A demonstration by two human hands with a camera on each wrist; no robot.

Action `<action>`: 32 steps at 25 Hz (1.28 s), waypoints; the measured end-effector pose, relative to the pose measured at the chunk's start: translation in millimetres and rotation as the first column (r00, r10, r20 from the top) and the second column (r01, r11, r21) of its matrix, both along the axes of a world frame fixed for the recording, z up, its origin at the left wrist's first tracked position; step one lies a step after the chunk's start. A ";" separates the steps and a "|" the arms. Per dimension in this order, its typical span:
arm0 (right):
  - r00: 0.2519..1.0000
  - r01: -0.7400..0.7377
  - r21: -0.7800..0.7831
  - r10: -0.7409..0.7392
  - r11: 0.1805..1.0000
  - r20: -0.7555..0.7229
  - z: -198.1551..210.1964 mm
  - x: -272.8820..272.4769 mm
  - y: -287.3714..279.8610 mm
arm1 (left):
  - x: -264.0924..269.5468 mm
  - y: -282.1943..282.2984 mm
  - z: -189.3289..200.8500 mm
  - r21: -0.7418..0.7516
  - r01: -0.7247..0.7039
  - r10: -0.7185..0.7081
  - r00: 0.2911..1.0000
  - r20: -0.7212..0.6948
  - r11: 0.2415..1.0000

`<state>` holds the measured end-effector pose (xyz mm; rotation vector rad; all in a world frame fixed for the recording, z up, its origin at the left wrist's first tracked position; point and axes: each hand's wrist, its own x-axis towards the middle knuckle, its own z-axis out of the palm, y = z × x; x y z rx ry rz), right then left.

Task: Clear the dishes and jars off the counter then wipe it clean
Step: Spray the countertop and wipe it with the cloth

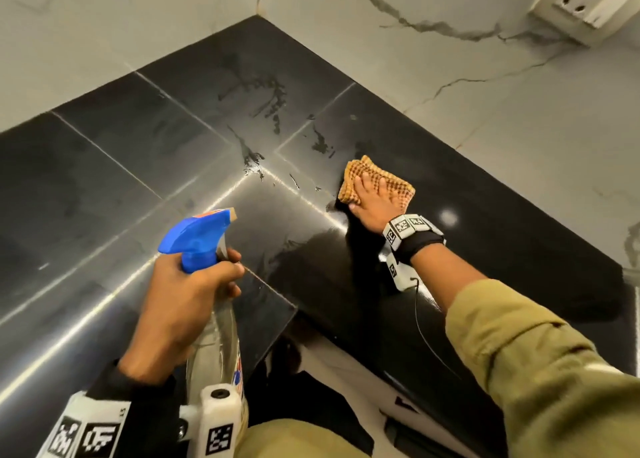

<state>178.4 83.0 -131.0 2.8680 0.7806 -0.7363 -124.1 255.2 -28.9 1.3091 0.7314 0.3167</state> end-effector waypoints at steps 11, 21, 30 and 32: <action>0.636 -0.752 0.193 0.771 0.631 -0.043 -3.2 -99.9 -11.1 | 67.9 -34.5 12.2 0.044 -0.070 0.072 0.996 -0.048 0.997; 0.999 0.023 0.018 -0.024 1.000 0.042 -5.0 211.5 -38.8 | 94.4 -62.7 0.6 0.098 -0.113 0.126 0.982 -0.140 0.989; 0.445 -0.845 0.331 0.896 0.419 0.002 -11.7 -59.2 -116.8 | 149.6 -86.7 -3.2 0.077 -0.018 0.031 0.983 -0.181 0.997; 0.449 -0.851 0.300 0.893 0.431 -0.007 -15.6 -53.9 -144.4 | 151.6 -86.3 0.0 0.076 -0.018 0.031 0.983 -0.180 0.997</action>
